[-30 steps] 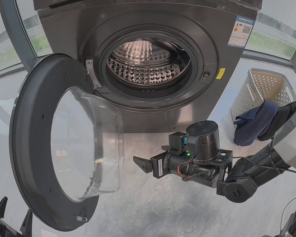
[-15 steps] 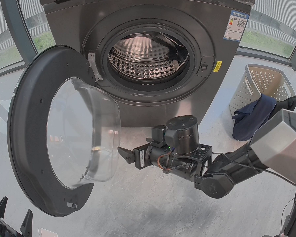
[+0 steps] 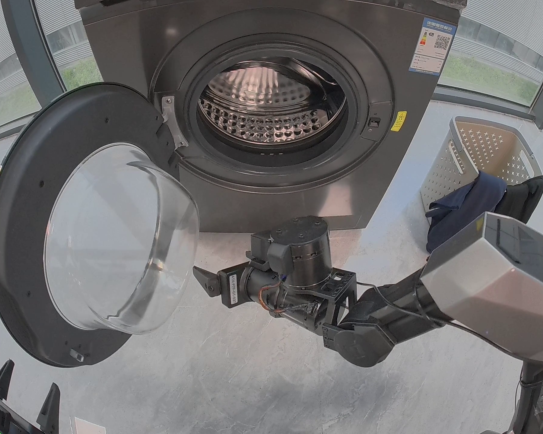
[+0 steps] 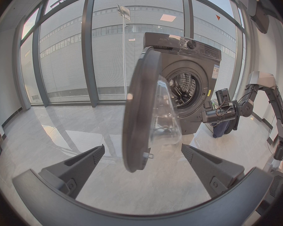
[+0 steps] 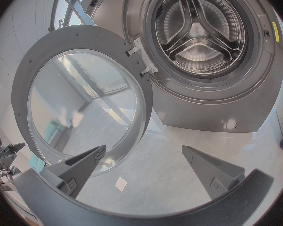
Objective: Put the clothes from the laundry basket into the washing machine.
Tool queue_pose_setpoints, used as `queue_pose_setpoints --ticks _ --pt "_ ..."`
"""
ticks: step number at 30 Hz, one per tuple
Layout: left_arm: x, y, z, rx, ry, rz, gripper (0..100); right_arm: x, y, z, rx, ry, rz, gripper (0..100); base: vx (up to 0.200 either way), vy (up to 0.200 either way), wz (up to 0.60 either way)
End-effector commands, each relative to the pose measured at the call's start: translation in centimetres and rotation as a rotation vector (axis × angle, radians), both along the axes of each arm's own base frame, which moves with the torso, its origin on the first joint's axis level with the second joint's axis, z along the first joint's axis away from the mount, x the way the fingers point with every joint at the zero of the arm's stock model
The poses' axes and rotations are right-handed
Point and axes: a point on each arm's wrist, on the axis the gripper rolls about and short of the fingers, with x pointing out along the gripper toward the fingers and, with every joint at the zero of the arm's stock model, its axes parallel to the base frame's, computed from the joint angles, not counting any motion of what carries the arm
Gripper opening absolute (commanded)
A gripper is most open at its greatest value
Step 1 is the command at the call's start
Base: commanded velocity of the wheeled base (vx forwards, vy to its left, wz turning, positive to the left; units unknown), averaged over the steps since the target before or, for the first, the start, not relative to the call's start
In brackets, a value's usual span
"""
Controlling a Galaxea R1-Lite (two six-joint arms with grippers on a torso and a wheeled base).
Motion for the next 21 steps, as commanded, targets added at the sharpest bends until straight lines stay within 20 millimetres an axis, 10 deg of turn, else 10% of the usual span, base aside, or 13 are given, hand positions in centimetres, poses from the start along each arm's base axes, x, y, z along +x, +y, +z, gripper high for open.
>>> queue_pose_setpoints --ticks 1,16,21 --pt "0.0 0.0 -0.5 -0.001 0.003 -0.001 100 0.2 0.3 0.1 0.01 -0.008 0.001 100 0.0 0.0 0.0" --pt "0.0 0.0 -0.5 -0.001 0.003 -0.002 100 1.8 6.8 -2.0 0.083 -0.067 0.052 100 0.0 0.0 0.0" --pt "0.0 0.0 -0.5 -0.002 0.001 -0.002 100 2.1 6.3 -0.2 0.112 -0.092 0.018 100 0.0 0.0 0.0"
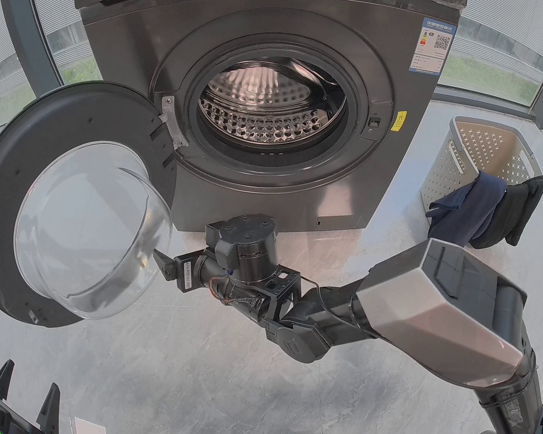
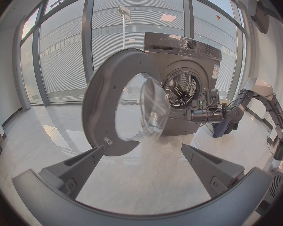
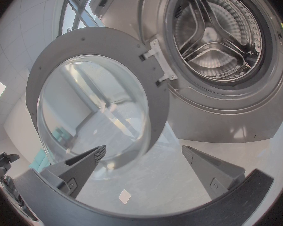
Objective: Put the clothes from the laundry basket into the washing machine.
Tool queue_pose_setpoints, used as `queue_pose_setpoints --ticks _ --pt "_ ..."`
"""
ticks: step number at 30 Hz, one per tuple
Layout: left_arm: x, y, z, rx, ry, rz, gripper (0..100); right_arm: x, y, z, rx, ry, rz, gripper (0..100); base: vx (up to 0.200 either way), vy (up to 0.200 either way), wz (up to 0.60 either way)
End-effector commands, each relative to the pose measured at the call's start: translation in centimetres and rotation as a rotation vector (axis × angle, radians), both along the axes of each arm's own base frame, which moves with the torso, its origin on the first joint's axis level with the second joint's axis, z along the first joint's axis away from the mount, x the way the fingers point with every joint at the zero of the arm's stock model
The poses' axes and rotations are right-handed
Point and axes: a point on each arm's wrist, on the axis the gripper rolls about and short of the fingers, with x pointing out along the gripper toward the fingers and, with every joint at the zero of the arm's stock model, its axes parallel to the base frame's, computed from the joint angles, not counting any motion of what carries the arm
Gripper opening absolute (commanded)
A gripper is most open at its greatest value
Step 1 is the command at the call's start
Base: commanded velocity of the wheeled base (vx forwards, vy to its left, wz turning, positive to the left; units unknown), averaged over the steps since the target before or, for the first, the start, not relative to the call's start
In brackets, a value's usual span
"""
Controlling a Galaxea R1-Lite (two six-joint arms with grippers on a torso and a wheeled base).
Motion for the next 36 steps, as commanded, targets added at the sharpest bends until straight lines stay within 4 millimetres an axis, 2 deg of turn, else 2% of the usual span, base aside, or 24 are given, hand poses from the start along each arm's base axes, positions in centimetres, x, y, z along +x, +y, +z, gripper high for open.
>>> queue_pose_setpoints --ticks 1,3,4,5,6,8,9,10,11,14,15,16,20,22,24,25,26,28,31,36 --pt "0.0 0.0 -0.5 -0.001 0.002 0.0 100 -0.1 -0.8 2.1 0.027 -0.02 -0.022 100 0.0 0.0 0.0" --pt "0.0 0.0 -0.5 0.0 0.002 0.001 100 -0.7 -3.3 4.9 0.037 -0.027 -0.042 100 0.0 0.0 0.0" --pt "0.0 0.0 -0.5 0.0 0.002 0.001 100 -0.8 -3.8 5.3 0.038 -0.028 -0.048 100 0.0 0.0 0.0" --pt "0.0 0.0 -0.5 0.0 0.002 0.001 100 -1.1 -6.8 7.2 0.035 -0.029 -0.085 100 0.0 0.0 0.0" --pt "0.0 0.0 -0.5 0.0 0.001 0.001 100 -1.8 -8.8 8.3 0.032 -0.029 -0.103 100 0.0 0.0 0.0" --pt "0.0 0.0 -0.5 0.0 0.002 0.001 100 -3.6 -12.3 9.3 0.01 -0.015 -0.129 100 0.0 0.0 0.0" --pt "0.0 0.0 -0.5 0.002 0.001 0.003 100 -4.8 -14.7 9.9 0.002 -0.014 -0.149 100 0.0 0.0 0.0" --pt "0.0 0.0 -0.5 0.002 0.001 0.001 100 -5.1 -15.3 10.0 -0.003 -0.012 -0.155 100 0.0 0.0 0.0" --pt "0.0 0.0 -0.5 0.003 0.001 0.003 100 -6.8 -18.7 10.3 -0.019 -0.012 -0.189 100 0.0 0.0 0.0" --pt "0.0 0.0 -0.5 0.003 0.001 0.003 100 -10.3 -24.0 10.4 -0.054 -0.042 -0.24 100 0.0 0.0 0.0" --pt "0.0 0.0 -0.5 0.005 0.002 0.003 100 -11.0 -25.0 10.4 -0.057 -0.049 -0.252 100 0.0 0.0 0.0" --pt "0.0 0.0 -0.5 0.005 0.002 0.003 100 -12.4 -27.1 10.5 -0.052 -0.065 -0.284 100 0.0 0.0 0.0" --pt "0.0 0.0 -0.5 0.003 0.001 0.003 100 -16.2 -32.3 9.9 -0.046 -0.115 -0.399 100 0.0 0.0 0.0" --pt "0.0 0.0 -0.5 0.006 0.001 0.001 100 -18.6 -34.6 9.1 -0.049 -0.142 -0.459 100 0.0 0.0 0.0" --pt "0.0 0.0 -0.5 0.008 0.001 0.001 100 -20.7 -36.4 7.9 -0.05 -0.157 -0.518 100 0.0 0.0 0.0" --pt "0.0 0.0 -0.5 0.008 0.002 0.001 100 -21.2 -36.7 7.5 -0.051 -0.161 -0.53 100 0.0 0.0 0.0" --pt "0.0 0.0 -0.5 0.008 -0.001 0.003 100 -22.6 -37.8 6.6 -0.044 -0.175 -0.574 100 0.0 0.0 0.0" --pt "0.0 0.0 -0.5 0.008 -0.001 0.004 100 -24.1 -38.7 5.7 -0.03 -0.2 -0.619 100 0.0 0.0 0.0" --pt "0.0 0.0 -0.5 0.008 -0.001 0.004 100 -25.9 -39.5 4.3 -0.02 -0.228 -0.661 100 0.0 0.0 0.0" --pt "0.0 0.0 -0.5 0.008 -0.001 0.001 100 -28.0 -40.1 3.6 -0.009 -0.25 -0.706 100 0.0 0.0 0.0"
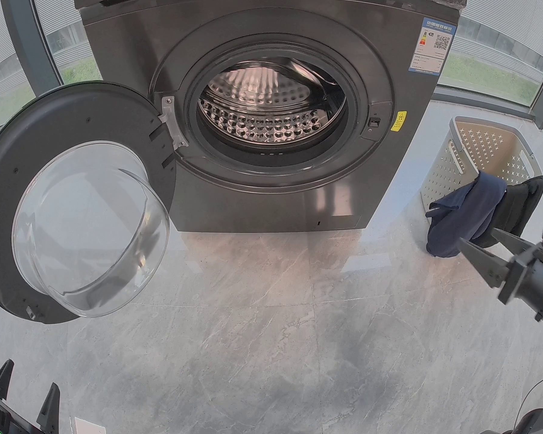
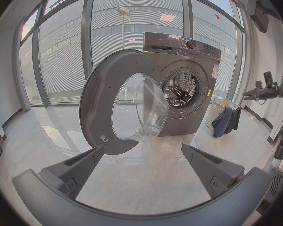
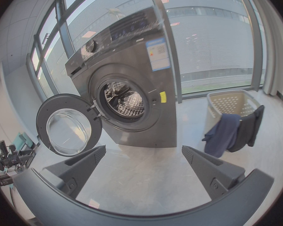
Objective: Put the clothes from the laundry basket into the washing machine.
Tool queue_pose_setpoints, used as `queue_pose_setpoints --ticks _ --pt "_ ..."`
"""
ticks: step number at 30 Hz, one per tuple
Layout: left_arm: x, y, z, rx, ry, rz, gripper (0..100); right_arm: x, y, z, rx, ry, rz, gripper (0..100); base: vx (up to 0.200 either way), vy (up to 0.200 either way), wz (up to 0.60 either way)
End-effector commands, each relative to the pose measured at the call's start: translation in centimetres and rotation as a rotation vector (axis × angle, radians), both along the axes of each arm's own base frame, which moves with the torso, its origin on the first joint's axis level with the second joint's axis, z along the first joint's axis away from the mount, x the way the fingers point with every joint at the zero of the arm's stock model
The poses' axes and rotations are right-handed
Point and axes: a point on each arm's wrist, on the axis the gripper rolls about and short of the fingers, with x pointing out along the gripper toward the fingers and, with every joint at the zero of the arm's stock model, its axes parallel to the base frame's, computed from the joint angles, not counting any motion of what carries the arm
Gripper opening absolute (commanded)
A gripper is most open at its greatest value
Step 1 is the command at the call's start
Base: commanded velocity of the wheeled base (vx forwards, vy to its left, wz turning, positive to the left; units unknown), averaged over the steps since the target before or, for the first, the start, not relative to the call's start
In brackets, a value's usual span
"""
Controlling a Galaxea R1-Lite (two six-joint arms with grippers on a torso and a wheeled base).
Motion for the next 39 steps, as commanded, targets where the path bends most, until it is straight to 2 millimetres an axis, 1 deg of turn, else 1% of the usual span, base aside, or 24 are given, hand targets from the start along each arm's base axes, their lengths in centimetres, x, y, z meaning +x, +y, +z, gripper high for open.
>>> queue_pose_setpoints --ticks 1,2,3,4,5,6,7,13,16,19,21,22,23,25,27,30,33,34,37,39 --pt "0.0 0.0 -0.5 0.002 0.0 -0.003 100 -12.0 -6.2 -6.1 0.026 -0.19 -0.258 100 0.0 0.0 0.0" --pt "0.0 0.0 -0.5 0.0 0.0 -0.003 100 -12.5 -6.2 -6.3 0.028 -0.194 -0.26 100 0.0 0.0 0.0" --pt "0.0 0.0 -0.5 0.0 0.0 -0.003 100 -13.5 -6.4 -7.1 0.025 -0.2 -0.269 100 0.0 0.0 0.0" --pt "0.0 0.0 -0.5 0.0 0.0 -0.003 100 -14.0 -6.4 -7.7 0.022 -0.197 -0.274 100 0.0 0.0 0.0" --pt "0.0 0.0 -0.5 0.002 0.0 -0.003 100 -14.6 -6.5 -8.7 0.013 -0.178 -0.277 100 0.0 0.0 0.0" --pt "0.0 0.0 -0.5 0.002 0.001 -0.003 100 -14.8 -6.5 -8.9 0.01 -0.17 -0.277 100 0.0 0.0 0.0" --pt "0.0 0.0 -0.5 0.002 0.001 -0.003 100 -15.3 -6.5 -10.2 -0.005 -0.124 -0.275 100 0.0 0.0 0.0" --pt "0.0 0.0 -0.5 0.002 0.0 -0.003 100 -15.2 -6.5 -11.3 -0.062 -0.003 -0.273 100 0.0 0.0 0.0" --pt "0.0 0.0 -0.5 -0.001 0.001 -0.003 100 -15.3 -6.5 -11.3 -0.074 -0.004 -0.291 100 0.0 0.0 0.0" --pt "0.0 0.0 -0.5 0.0 0.001 -0.001 100 -15.5 -6.2 -11.3 -0.117 -0.041 -0.372 100 0.0 0.0 0.0" --pt "0.0 0.0 -0.5 0.0 0.0 -0.001 100 -15.6 -6.2 -11.4 -0.124 -0.053 -0.348 100 0.0 0.0 0.0" --pt "0.0 0.0 -0.5 0.002 0.001 -0.001 100 -15.8 -6.1 -11.4 -0.126 -0.078 -0.272 100 0.0 0.0 0.0" --pt "0.0 0.0 -0.5 0.002 0.001 -0.001 100 -15.8 -6.1 -11.4 -0.129 -0.078 -0.251 100 0.0 0.0 0.0" --pt "0.0 0.0 -0.5 0.002 0.0 -0.001 100 -15.8 -6.1 -11.4 -0.129 -0.075 -0.252 100 0.0 0.0 0.0" --pt "0.0 0.0 -0.5 0.0 0.001 -0.003 100 -15.7 -6.1 -11.3 -0.126 -0.059 -0.288 100 0.0 0.0 0.0" --pt "0.0 0.0 -0.5 0.0 0.001 -0.001 100 -15.7 -6.4 -11.9 -0.14 -0.014 -0.405 100 0.0 0.0 0.0" --pt "0.0 0.0 -0.5 0.0 0.0 -0.001 100 -15.8 -6.3 -11.9 -0.147 -0.016 -0.378 100 0.0 0.0 0.0" --pt "0.0 0.0 -0.5 0.0 0.001 -0.001 100 -15.8 -6.3 -11.9 -0.156 -0.033 -0.331 100 0.0 0.0 0.0" --pt "0.0 0.0 -0.5 -0.003 0.0 0.0 100 -15.8 -6.3 -12.0 -0.152 -0.039 -0.329 100 0.0 0.0 0.0" --pt "0.0 0.0 -0.5 -0.001 0.0 0.005 100 -15.8 -6.3 -11.9 -0.149 -0.039 -0.327 100 0.0 -0.2 0.0"
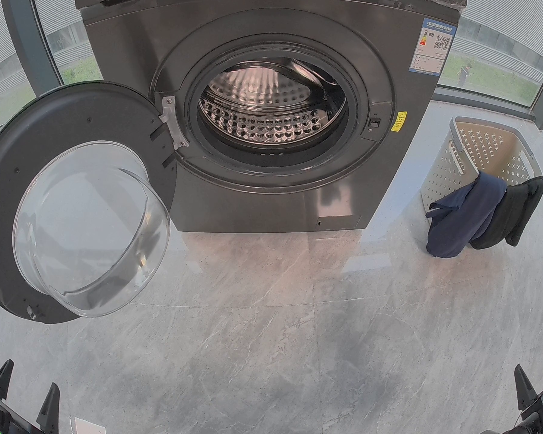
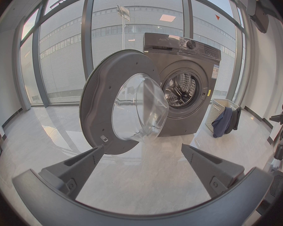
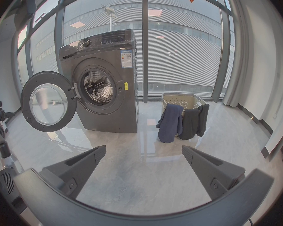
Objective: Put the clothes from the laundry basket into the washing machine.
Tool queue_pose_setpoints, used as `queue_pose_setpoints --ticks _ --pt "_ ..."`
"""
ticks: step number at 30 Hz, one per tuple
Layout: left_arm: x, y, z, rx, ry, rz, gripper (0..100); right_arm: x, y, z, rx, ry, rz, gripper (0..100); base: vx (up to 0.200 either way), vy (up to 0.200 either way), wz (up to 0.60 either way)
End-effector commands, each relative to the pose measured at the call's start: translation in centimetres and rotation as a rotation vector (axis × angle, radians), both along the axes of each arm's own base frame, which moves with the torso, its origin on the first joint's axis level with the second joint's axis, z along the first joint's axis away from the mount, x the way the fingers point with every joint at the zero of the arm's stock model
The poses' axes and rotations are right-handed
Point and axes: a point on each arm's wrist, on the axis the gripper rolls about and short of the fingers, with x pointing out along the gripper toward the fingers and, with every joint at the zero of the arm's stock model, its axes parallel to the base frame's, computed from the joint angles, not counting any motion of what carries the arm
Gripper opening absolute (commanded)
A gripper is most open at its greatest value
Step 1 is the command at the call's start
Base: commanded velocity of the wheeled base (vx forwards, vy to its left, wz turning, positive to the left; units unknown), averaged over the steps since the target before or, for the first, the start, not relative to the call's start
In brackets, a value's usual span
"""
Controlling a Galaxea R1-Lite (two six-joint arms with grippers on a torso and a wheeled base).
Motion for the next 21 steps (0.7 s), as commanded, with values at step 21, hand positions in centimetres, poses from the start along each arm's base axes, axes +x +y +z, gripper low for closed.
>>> queue_pose_setpoints --ticks 21 --pt "0.01 0.0 -0.47 -0.003 0.001 -0.001 100 -0.01 0.0 -0.3 -0.001 0.0 0.01 100 0.0 -0.2 0.0"
